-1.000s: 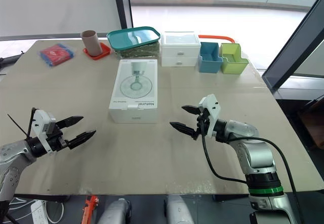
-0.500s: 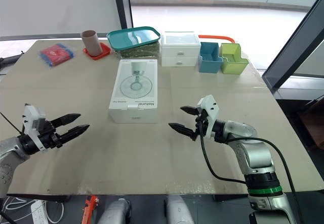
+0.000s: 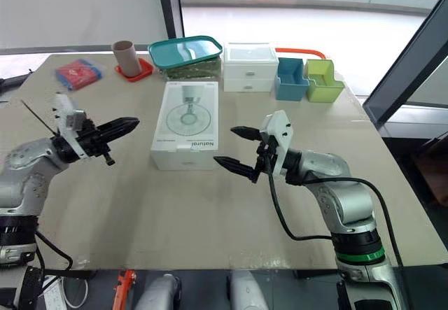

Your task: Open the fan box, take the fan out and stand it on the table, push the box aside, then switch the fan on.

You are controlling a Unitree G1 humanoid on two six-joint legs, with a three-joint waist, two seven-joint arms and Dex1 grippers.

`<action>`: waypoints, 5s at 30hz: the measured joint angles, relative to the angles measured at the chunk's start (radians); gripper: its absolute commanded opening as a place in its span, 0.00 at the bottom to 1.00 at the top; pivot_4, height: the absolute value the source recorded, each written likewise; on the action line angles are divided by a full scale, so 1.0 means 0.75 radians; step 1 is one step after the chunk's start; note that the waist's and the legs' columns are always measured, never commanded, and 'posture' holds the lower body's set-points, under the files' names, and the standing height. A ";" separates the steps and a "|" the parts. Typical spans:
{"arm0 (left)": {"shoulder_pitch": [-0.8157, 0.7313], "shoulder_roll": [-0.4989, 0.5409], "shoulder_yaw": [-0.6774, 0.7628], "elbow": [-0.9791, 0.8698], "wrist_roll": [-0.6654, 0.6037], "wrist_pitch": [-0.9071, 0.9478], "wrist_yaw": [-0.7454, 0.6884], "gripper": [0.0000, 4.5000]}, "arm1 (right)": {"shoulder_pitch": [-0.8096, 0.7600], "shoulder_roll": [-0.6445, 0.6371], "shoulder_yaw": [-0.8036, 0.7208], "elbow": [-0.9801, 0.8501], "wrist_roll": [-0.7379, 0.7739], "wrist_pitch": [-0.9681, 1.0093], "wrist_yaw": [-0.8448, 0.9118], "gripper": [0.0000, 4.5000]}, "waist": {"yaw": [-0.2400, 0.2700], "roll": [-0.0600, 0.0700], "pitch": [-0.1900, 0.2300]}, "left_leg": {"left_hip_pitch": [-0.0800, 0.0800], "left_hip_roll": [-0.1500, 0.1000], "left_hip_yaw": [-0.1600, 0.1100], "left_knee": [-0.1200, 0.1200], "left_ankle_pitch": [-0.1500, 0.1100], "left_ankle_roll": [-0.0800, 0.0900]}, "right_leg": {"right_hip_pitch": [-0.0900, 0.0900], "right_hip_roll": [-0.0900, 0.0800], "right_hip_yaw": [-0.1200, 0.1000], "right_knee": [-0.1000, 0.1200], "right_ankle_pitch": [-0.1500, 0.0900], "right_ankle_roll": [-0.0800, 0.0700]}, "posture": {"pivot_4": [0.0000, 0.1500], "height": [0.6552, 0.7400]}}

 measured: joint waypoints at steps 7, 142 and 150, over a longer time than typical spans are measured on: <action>-0.247 -0.147 -0.172 0.294 0.149 -0.133 -0.037 0.04 | -0.182 0.084 0.103 0.023 -0.101 -0.005 -0.104 1.00 | -0.002 0.000 0.000 | 0.000 0.000 0.000 0.000 0.001 -0.001 | 0.001 0.000 0.000 0.001 0.000 0.000 | 1.00 1.00; -0.187 -0.228 -0.228 0.415 0.294 -0.347 -0.058 0.04 | -0.205 0.002 0.191 0.018 -0.160 0.350 0.042 1.00 | -0.005 0.000 0.000 | 0.001 -0.002 -0.003 0.001 0.004 0.000 | 0.000 -0.001 -0.003 0.006 0.000 0.000 | 1.00 1.00; -0.173 -0.222 -0.226 0.388 0.292 -0.331 -0.062 0.04 | -0.157 0.009 0.306 0.015 -0.188 0.321 0.050 1.00 | -0.005 0.000 0.000 | 0.000 -0.002 -0.004 0.001 0.004 0.000 | 0.000 -0.001 -0.003 0.006 0.000 0.000 | 1.00 1.00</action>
